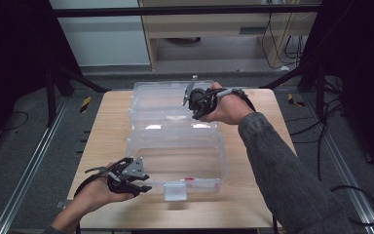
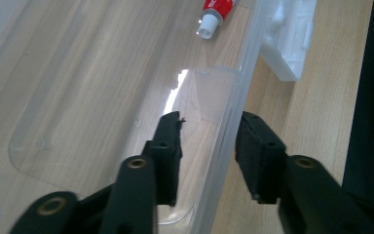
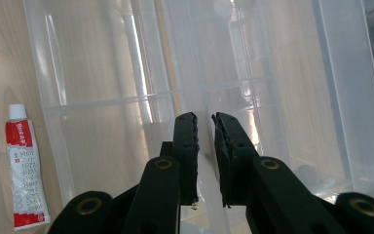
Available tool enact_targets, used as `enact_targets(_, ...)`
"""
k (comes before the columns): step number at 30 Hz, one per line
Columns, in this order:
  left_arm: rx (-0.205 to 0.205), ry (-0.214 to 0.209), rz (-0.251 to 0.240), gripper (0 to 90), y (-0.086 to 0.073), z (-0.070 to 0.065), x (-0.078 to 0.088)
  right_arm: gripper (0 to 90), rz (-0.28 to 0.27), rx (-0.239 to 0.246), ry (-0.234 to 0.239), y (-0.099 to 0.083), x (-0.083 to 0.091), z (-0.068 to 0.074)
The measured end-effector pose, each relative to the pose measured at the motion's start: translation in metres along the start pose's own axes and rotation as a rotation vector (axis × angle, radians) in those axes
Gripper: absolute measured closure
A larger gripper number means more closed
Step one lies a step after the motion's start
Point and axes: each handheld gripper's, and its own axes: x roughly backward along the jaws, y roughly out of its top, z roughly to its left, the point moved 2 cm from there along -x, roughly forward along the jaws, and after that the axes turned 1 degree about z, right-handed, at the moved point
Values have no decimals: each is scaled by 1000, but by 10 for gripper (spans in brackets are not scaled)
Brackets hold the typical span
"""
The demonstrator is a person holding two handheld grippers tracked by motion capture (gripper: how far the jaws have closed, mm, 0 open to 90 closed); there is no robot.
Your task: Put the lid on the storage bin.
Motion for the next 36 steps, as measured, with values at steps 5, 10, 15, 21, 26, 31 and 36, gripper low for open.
enact_targets(5, -21, -3, 25, 715, -2, 2, 2, 802, 7, 10, -3, 1, 0, 0)
enact_targets(10, -10, -39, 30, 786, -4, 3, 2, 808, 8, 20, -1, 1, 0, 0)
enact_targets(15, -17, -42, 44, 795, -3, 4, 2, 816, 12, 39, -5, 3, -1, 1)
enact_targets(21, -18, -42, 39, 797, -3, 7, 2, 823, 14, 43, -6, 4, -3, 0)
enact_targets(26, -9, -34, 40, 792, -3, 7, 2, 824, 25, 52, -12, 6, -3, -1)
enact_targets(31, 6, -32, 38, 791, -3, 8, 2, 838, 16, 45, -4, 6, -3, 0)
enact_targets(36, 10, -4, 36, 790, -2, 6, 3, 850, 16, 41, 8, 7, -1, 1)
